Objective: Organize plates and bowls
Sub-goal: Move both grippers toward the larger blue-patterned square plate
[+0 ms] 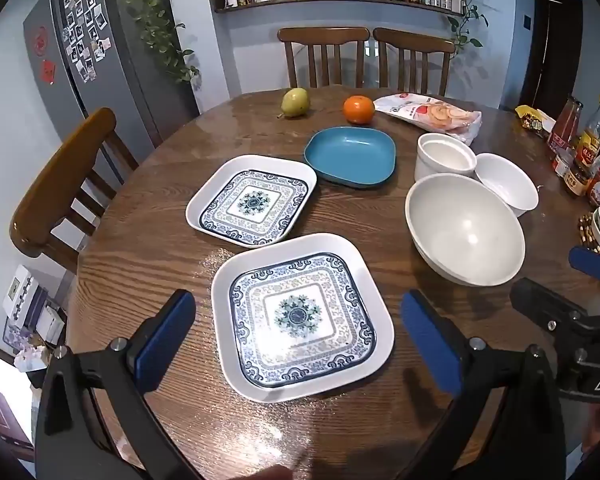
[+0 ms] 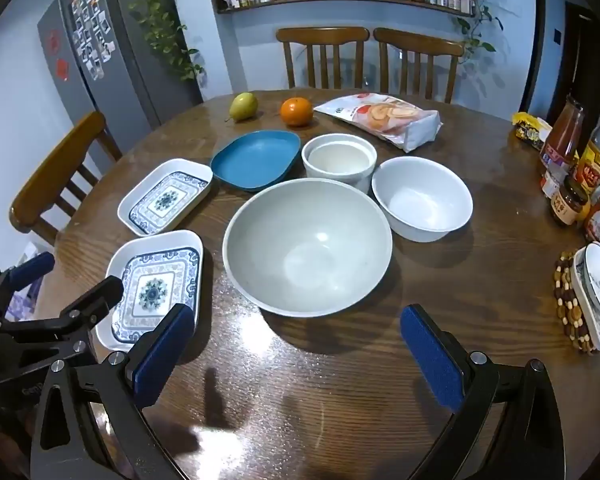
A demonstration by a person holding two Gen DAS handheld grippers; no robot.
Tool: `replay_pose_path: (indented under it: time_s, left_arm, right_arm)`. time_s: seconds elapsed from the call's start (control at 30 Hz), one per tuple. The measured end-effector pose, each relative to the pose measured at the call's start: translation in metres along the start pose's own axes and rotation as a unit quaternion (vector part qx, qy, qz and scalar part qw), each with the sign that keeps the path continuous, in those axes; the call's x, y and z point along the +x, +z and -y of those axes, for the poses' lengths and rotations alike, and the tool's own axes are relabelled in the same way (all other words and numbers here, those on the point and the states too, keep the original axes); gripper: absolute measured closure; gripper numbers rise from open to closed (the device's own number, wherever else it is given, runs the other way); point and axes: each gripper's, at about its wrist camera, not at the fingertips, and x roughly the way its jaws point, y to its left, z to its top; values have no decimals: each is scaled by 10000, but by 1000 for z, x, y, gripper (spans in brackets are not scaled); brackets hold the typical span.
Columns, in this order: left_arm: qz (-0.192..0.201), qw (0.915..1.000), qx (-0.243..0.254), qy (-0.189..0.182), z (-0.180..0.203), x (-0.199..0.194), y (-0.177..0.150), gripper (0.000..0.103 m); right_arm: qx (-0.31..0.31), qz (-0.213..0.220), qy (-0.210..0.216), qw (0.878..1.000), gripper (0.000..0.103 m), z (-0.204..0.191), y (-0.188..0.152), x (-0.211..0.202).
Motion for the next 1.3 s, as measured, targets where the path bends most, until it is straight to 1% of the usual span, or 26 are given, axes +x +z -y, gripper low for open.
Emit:
replay_pose_path:
  time_s: [0.07, 0.13, 0.17, 0.2, 0.33, 0.37, 0.6, 0.7, 1.3]
  left_arm:
    - [-39, 10000, 12, -42, -1, 1, -1, 1]
    - [-17, 9999, -33, -121, -11, -2, -4, 1]
    - [-116, 9999, 14, -46, -6, 4, 1, 1]
    - [-136, 9999, 33, -17, -5, 5, 2, 1]
    - [-34, 9999, 112, 117, -5, 4, 1, 1]
    - [-18, 9998, 116, 172, -4, 2, 1, 1]
    - [-57, 9997, 68, 228, -9, 4, 0, 1]
    - [-82, 9997, 61, 220, -11, 5, 0, 1]
    - [-210, 9996, 25, 178, -18, 10, -3, 1]
  right_arm:
    - [14, -28, 17, 10000, 0, 0, 0, 0]
    - [18, -23, 19, 10000, 0, 0, 0, -1]
    - [18, -22, 22, 10000, 0, 0, 0, -1]
    - [18, -22, 25, 10000, 0, 0, 0, -1]
    - [34, -40, 35, 10000, 0, -4, 1, 1]
    - [54, -28, 53, 10000, 0, 1, 4, -3]
    - [56, -58, 67, 9999, 0, 0, 3, 0]
    - [54, -72, 36, 10000, 0, -8, -3, 3]
    - [38, -160, 50, 9999, 0, -13, -5, 6]
